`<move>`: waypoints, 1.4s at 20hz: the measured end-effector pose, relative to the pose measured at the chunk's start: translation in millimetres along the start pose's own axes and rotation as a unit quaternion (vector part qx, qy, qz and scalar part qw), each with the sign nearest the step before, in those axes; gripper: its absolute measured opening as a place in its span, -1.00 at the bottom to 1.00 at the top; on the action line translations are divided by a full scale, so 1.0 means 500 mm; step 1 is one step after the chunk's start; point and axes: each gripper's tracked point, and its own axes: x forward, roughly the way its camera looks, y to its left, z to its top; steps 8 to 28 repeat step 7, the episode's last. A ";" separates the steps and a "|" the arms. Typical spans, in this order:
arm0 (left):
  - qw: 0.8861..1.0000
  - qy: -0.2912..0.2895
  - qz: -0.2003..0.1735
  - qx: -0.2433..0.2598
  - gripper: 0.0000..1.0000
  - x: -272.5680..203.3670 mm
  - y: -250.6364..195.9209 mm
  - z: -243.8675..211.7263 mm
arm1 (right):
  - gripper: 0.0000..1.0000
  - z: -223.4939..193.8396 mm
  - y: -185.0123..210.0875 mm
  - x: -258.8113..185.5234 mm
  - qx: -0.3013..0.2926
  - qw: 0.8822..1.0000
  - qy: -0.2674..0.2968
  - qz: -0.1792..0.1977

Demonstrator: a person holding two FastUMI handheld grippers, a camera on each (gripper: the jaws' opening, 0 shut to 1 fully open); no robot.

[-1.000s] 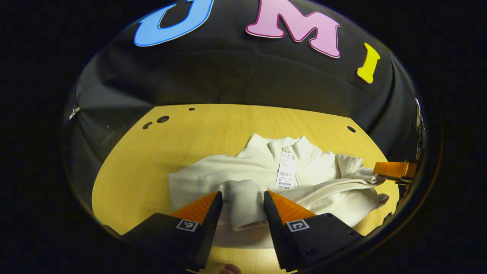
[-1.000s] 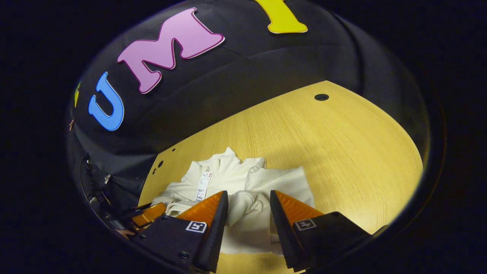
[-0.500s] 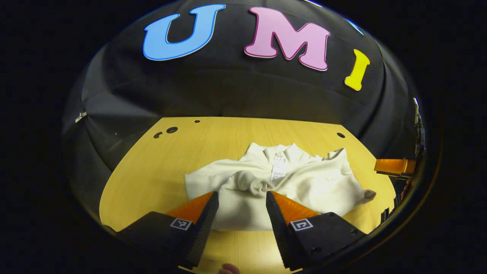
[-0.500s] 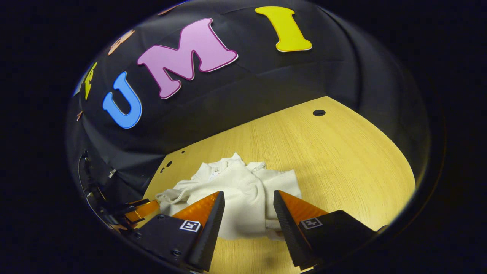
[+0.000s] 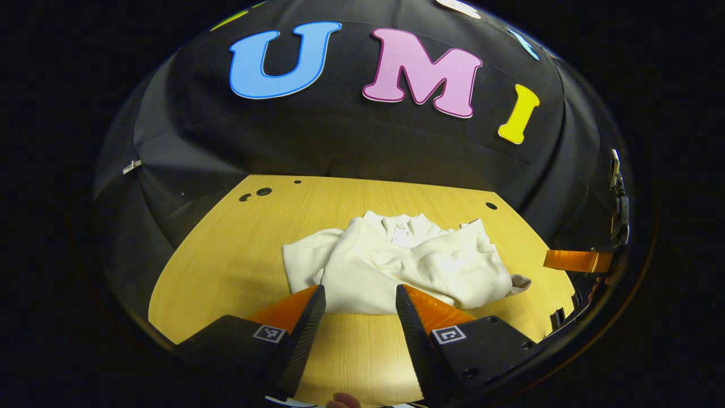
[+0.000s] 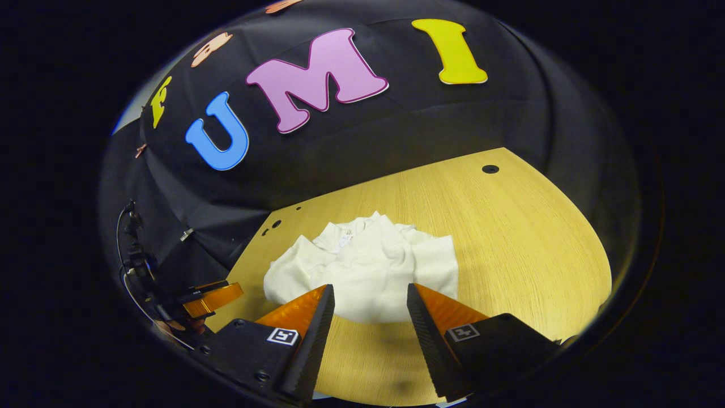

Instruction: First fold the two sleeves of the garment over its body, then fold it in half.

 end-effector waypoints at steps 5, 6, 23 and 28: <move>1.000 0.015 0.011 0.004 0.58 -0.034 0.022 -0.029 | 0.58 -0.024 0.015 -0.011 -0.004 1.000 0.019 0.014; 1.000 0.012 0.017 -0.002 0.58 -0.038 0.030 -0.032 | 0.58 -0.033 0.013 -0.014 -0.005 1.000 0.027 0.014; 1.000 0.010 0.023 -0.009 0.57 -0.041 0.035 -0.034 | 0.58 -0.036 0.009 -0.016 0.000 0.999 0.031 0.009; 1.000 0.010 0.023 -0.009 0.57 -0.041 0.035 -0.034 | 0.58 -0.036 0.009 -0.016 0.000 0.999 0.031 0.009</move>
